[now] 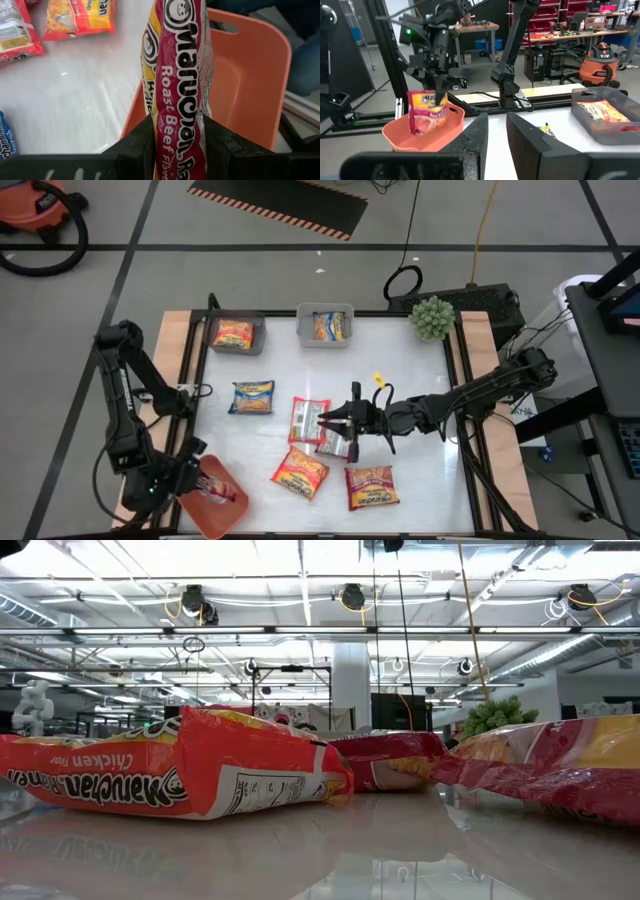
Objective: Sort Maruchan noodles
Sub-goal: Put the top red noodle pack into the orange bin, then put the top orange noodle pack into the black bin
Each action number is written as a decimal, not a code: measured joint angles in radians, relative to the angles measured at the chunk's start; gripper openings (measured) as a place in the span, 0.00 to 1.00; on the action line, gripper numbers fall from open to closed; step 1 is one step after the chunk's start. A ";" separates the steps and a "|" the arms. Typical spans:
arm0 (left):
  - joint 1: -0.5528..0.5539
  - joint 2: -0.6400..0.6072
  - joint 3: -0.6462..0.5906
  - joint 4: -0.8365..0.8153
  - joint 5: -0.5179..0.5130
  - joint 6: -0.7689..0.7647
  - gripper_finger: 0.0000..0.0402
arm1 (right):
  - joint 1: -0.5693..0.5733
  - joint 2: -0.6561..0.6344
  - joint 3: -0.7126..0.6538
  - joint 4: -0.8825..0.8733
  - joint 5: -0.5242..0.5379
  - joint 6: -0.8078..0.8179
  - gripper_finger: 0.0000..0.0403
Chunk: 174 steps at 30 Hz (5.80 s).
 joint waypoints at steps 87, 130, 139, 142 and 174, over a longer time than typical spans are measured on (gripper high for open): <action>0.214 -0.115 -0.105 0.170 0.363 -0.114 0.09 | 0.054 0.002 0.000 -0.044 0.028 -0.025 0.16; 0.723 -0.077 -0.105 0.213 -0.113 0.122 0.09 | -0.173 0.033 -0.001 -0.170 -0.164 -0.160 0.19; 0.724 -0.026 -0.105 0.254 -0.119 0.033 0.09 | -0.152 0.027 -0.001 -0.298 -0.164 -0.170 0.27; 0.724 -0.026 -0.105 0.259 -0.142 -0.007 0.09 | -0.146 0.027 -0.001 -0.336 -0.164 -0.167 0.29; 0.789 -0.026 -0.105 -0.180 -0.147 -0.501 0.09 | -0.118 0.027 -0.001 -0.444 -0.163 -0.212 0.32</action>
